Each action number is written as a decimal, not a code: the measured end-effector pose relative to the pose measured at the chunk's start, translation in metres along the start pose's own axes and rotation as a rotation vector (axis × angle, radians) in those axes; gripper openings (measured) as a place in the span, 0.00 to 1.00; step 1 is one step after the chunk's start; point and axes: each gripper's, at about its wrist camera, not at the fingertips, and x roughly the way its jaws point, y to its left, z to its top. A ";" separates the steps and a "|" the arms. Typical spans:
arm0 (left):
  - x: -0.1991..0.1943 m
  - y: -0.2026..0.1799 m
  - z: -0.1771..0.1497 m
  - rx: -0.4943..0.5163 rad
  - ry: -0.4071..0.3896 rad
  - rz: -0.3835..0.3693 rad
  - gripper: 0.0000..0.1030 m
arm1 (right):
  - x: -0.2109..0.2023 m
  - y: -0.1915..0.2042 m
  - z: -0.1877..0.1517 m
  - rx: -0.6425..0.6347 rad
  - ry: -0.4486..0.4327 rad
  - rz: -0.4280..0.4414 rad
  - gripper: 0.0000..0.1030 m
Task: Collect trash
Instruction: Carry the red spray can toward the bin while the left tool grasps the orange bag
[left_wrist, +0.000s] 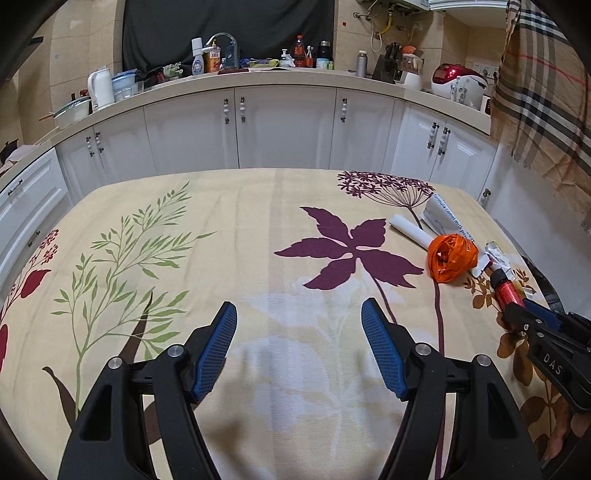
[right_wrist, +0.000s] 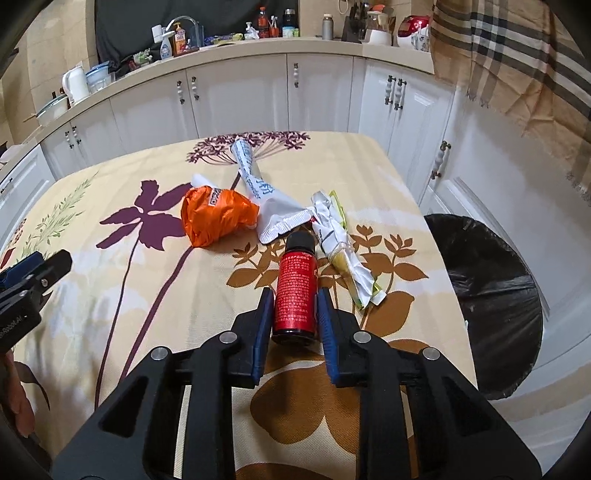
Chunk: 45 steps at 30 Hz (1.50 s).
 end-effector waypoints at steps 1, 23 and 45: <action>0.000 -0.001 0.000 0.001 0.001 -0.002 0.66 | -0.001 0.000 0.000 -0.001 -0.007 0.002 0.23; 0.011 -0.077 0.015 0.086 0.001 -0.132 0.66 | -0.029 -0.053 0.010 0.066 -0.133 -0.075 0.23; 0.057 -0.123 0.041 0.161 0.044 -0.149 0.74 | -0.014 -0.103 0.019 0.139 -0.142 -0.094 0.23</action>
